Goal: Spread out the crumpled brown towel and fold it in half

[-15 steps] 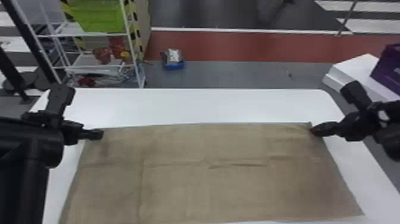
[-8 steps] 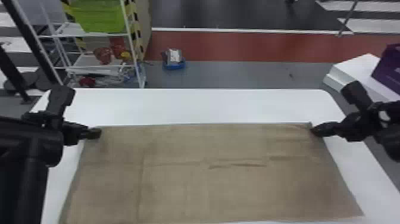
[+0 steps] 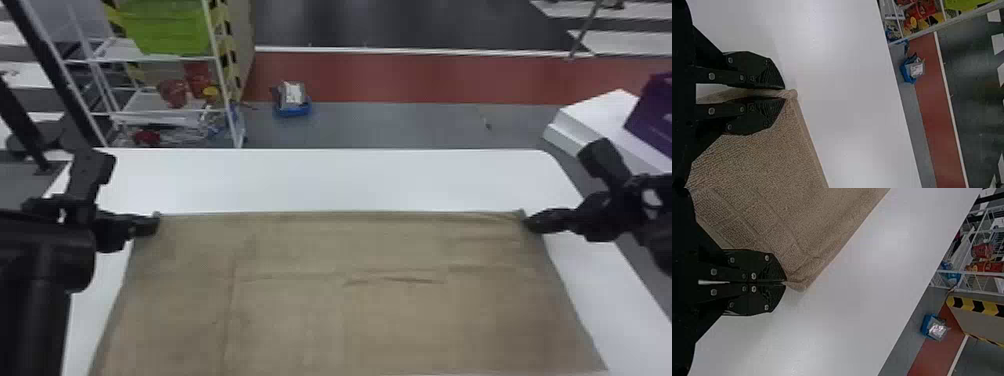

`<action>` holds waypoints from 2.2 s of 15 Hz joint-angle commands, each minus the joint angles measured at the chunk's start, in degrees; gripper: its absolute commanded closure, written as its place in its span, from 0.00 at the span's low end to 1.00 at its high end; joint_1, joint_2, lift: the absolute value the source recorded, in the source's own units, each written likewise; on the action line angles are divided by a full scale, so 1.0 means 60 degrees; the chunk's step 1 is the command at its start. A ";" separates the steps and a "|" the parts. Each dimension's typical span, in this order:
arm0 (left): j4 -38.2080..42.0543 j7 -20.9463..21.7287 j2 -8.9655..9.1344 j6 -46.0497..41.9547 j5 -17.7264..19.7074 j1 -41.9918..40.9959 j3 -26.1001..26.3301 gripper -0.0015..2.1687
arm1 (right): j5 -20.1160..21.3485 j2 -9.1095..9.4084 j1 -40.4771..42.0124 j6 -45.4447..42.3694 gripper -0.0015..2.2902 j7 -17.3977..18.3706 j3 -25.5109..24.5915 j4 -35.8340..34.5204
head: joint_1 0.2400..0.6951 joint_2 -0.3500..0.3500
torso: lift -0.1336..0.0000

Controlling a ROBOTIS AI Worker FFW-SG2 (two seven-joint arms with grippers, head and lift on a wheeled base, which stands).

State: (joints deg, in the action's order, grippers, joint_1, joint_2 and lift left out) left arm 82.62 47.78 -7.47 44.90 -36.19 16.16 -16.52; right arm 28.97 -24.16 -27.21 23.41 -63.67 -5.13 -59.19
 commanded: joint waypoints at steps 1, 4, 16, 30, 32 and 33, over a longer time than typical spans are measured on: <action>0.0804 0.0210 0.0073 0.0069 0.0084 -0.0393 -0.0337 0.47 | -0.0038 0.0043 0.0331 0.0076 0.58 -0.0038 -0.0346 -0.0682 | 1.00 0.48 | 0.07; 0.1537 0.0459 0.0117 0.0362 0.0743 -0.0730 -0.0703 0.47 | -0.0053 0.0145 0.0478 0.0486 0.63 -0.0008 -0.0844 -0.1180 | 1.00 0.48 | 0.07; 0.3895 0.1104 0.0322 0.1036 0.1900 -0.1667 -0.1641 0.50 | -0.1063 0.0101 0.1049 -0.0744 0.65 -0.0140 -0.2617 -0.2234 | 1.00 0.43 | 0.07; 0.5961 0.1206 0.0981 0.0801 0.3424 -0.3498 -0.2519 0.50 | -0.2777 0.0043 0.3188 -0.3381 0.64 -0.1019 -0.3789 -0.3099 | 1.00 0.42 | 0.07; 0.6283 0.1206 0.1201 0.0479 0.3600 -0.4084 -0.2563 0.50 | -0.2968 0.0043 0.3627 -0.3850 0.64 -0.1019 -0.3833 -0.3113 | 1.00 0.41 | 0.07; 0.6503 0.1206 0.1270 0.0391 0.3673 -0.4362 -0.2578 0.50 | -0.3085 0.0043 0.3847 -0.4113 0.65 -0.1019 -0.3950 -0.3113 | 1.00 0.41 | 0.07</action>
State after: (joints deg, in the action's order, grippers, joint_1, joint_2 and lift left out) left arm 119.96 54.99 -0.51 48.09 -14.80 -7.73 -31.88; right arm 11.34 -23.91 -5.87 0.83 -69.79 -28.14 -77.82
